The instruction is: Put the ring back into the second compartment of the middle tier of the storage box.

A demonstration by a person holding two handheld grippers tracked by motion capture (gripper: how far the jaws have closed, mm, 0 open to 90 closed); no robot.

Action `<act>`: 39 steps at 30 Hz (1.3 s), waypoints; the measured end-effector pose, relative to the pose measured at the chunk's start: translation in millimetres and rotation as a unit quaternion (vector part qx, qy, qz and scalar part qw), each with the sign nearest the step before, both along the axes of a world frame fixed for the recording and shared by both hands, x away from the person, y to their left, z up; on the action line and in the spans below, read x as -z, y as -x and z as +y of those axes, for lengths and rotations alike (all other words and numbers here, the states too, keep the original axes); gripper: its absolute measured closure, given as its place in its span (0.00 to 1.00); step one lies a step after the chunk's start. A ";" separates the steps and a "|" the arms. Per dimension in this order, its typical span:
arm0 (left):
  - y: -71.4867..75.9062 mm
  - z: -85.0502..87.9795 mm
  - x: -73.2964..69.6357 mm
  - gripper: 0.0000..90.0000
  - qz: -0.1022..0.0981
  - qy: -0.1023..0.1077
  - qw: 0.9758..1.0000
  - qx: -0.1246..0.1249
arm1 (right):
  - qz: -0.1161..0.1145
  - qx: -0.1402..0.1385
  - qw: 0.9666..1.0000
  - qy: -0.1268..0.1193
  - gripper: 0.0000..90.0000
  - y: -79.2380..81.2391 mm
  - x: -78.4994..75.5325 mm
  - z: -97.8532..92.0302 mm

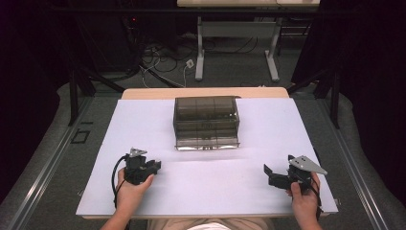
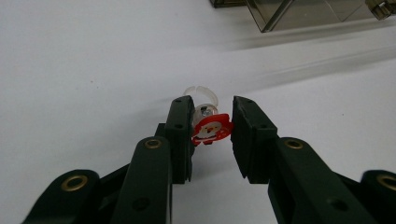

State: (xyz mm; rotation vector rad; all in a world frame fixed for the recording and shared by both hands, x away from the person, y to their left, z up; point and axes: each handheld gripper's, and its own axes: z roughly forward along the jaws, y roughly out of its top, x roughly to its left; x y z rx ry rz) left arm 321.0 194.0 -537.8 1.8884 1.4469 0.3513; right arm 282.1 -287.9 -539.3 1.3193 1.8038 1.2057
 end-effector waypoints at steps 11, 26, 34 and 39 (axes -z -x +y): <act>3.0 4.3 -4.9 0.76 -0.017 0.005 1.000 -0.012 | 0.000 0.000 1.000 -0.001 0.01 0.0 0.1 -0.1; 7.9 9.2 -13.4 0.77 -0.054 0.006 0.998 -0.024 | -0.001 0.002 1.000 -0.001 0.02 0.1 0.0 -0.1; 10.1 9.2 -15.7 0.77 -0.068 0.008 0.997 -0.029 | 0.002 -0.002 1.000 0.001 0.02 0.1 -0.2 -0.1; 11.9 8.1 -18.9 0.77 -0.080 0.007 0.996 -0.029 | 0.000 -0.001 1.000 0.003 0.02 0.3 -0.3 -0.2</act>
